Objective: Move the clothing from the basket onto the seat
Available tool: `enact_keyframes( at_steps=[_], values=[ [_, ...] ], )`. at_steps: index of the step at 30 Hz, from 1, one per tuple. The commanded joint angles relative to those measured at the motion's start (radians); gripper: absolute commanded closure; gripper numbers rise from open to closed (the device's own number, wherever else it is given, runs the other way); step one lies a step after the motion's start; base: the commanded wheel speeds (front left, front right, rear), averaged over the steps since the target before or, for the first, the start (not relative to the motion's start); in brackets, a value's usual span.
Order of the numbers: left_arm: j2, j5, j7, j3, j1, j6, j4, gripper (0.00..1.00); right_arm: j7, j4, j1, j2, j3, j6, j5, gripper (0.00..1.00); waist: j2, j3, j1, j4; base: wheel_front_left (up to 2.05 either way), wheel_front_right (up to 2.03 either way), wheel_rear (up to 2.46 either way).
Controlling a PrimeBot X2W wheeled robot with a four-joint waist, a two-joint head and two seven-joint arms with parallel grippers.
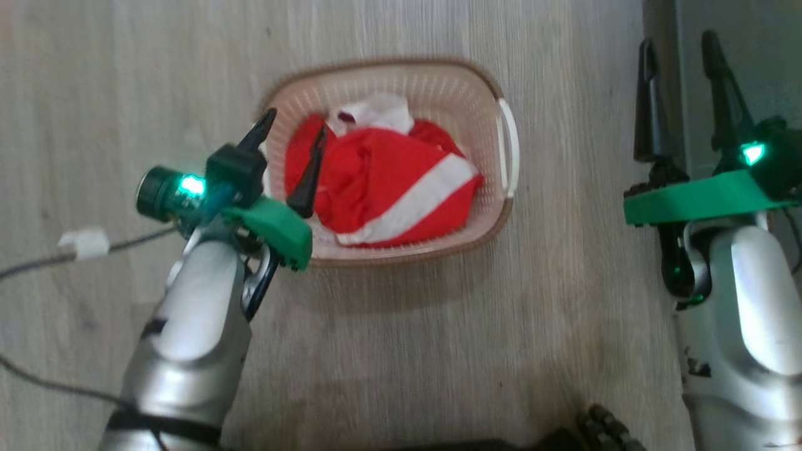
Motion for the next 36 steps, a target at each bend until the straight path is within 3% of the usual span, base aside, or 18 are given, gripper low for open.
enact_keyframes(
  at_steps=[1,10,19,36],
  values=[
    [0.015,0.013,0.002,0.003,-0.043,0.0,0.037,0.0,-0.009,-0.041,-0.006,0.004,0.026,0.0,0.009,0.0,0.0,0.095,-0.0005,-0.047,0.0,0.0,0.0],
    [0.015,-0.012,0.111,-0.118,-0.231,0.034,0.319,0.0,-0.009,-0.056,-0.019,0.004,0.061,0.0,0.044,0.0,0.0,0.166,-0.0005,-0.104,0.0,0.0,0.0],
    [0.027,-0.031,0.179,-0.133,-0.383,0.073,0.553,0.0,-0.009,-0.081,-0.034,0.004,0.107,0.0,0.07,0.0,0.0,0.257,-0.0005,-0.158,0.0,0.0,0.0],
    [0.109,-0.042,0.208,-0.139,-0.521,0.112,0.71,0.0,-0.009,-0.114,-0.018,0.004,0.137,0.0,0.135,0.0,0.0,0.397,-0.0005,-0.261,0.0,0.0,0.0]
  ],
)
